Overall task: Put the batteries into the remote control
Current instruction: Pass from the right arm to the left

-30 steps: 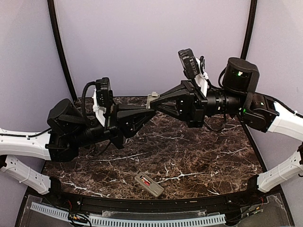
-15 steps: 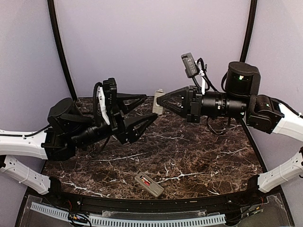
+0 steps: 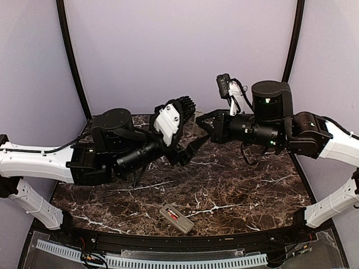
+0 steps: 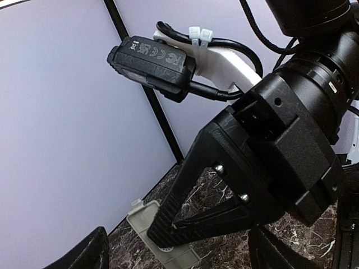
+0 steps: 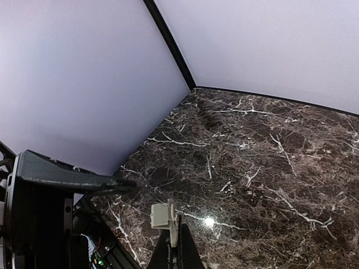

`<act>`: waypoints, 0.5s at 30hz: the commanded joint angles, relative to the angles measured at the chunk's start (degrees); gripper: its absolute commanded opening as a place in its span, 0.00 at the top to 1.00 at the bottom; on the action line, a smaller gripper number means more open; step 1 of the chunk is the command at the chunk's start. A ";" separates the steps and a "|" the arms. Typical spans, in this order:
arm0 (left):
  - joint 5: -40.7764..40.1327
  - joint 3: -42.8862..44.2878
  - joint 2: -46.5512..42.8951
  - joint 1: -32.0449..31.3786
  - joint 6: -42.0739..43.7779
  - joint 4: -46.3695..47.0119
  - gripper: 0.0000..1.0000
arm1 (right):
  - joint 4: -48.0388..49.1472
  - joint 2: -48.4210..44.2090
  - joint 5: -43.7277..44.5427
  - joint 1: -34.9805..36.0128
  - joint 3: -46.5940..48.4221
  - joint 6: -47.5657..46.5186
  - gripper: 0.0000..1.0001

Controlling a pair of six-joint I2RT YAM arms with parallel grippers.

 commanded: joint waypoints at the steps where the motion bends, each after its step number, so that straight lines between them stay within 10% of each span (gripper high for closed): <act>1: -7.00 2.75 2.12 0.00 -2.16 -2.05 0.18 | -0.31 -0.02 2.98 0.94 1.37 1.53 1.00; 10: -6.86 3.54 3.86 0.43 -6.06 -3.81 0.36 | 0.44 -1.18 3.66 0.96 0.74 1.65 1.00; 15: -3.59 1.40 1.88 2.03 -10.33 -4.98 0.28 | 1.07 -1.89 3.66 0.99 0.81 0.60 1.00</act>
